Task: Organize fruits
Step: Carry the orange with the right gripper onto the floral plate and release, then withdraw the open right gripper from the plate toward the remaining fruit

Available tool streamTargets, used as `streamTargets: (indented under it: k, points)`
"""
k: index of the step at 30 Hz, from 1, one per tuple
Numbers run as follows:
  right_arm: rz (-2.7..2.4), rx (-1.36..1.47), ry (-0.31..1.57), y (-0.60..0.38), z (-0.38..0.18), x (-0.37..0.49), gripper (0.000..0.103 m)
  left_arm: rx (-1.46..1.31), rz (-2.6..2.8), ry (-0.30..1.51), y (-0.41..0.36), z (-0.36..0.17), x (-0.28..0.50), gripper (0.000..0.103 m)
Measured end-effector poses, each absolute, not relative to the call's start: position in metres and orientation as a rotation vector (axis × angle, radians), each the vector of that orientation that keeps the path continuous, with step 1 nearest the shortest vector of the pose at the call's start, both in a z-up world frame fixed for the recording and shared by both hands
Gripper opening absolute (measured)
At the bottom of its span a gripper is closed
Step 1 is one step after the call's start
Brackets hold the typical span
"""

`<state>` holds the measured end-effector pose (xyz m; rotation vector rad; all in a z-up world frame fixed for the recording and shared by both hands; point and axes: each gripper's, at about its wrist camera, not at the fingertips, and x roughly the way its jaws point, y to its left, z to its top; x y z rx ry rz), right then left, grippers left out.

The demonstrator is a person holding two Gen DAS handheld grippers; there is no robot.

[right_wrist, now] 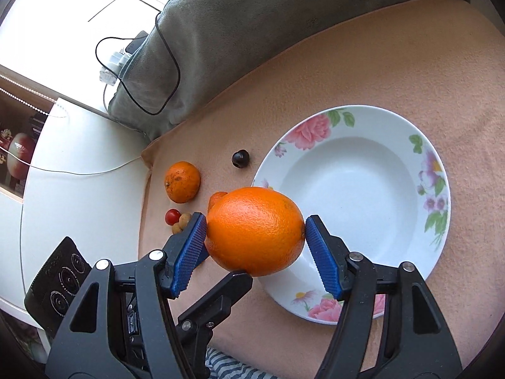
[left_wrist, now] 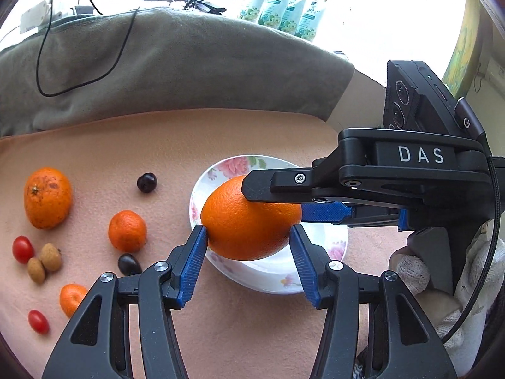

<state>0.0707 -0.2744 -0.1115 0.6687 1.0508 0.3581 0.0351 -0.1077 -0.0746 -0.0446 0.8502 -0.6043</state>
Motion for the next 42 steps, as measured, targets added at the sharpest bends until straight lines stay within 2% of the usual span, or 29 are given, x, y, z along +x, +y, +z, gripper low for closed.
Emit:
streamTargets:
  k: [6, 10, 17, 25, 31, 42]
  points:
    - [0.348, 0.691, 1.049, -0.283, -0.118, 0.064, 0.068, -0.043, -0.636, 0.867, -0.112, -0.077, 0.035, 0.053]
    - [0.34, 0.65, 1.023, -0.288, -0.114, 0.058, 0.068, -0.04, -0.656, 0.867, -0.114, -0.078, 0.031, 0.047]
    - [0.236, 0.5, 0.89, -0.301, -0.084, 0.041, 0.074, -0.064, -0.634, 0.841, -0.101, -0.071, 0.024, 0.047]
    - [0.19, 0.337, 0.791, -0.3, -0.067, 0.021, 0.074, -0.072, -0.561, 0.805, -0.069, -0.069, 0.011, 0.047]
    - [0.198, 0.322, 0.734, -0.298, -0.064, 0.014, 0.074, -0.065, -0.508, 0.736, -0.045, -0.065, 0.004, 0.051]
    - [0.245, 0.221, 0.682, -0.272, -0.059, 0.015, 0.076, -0.106, -0.37, 0.719, 0.007, -0.062, 0.006, 0.051]
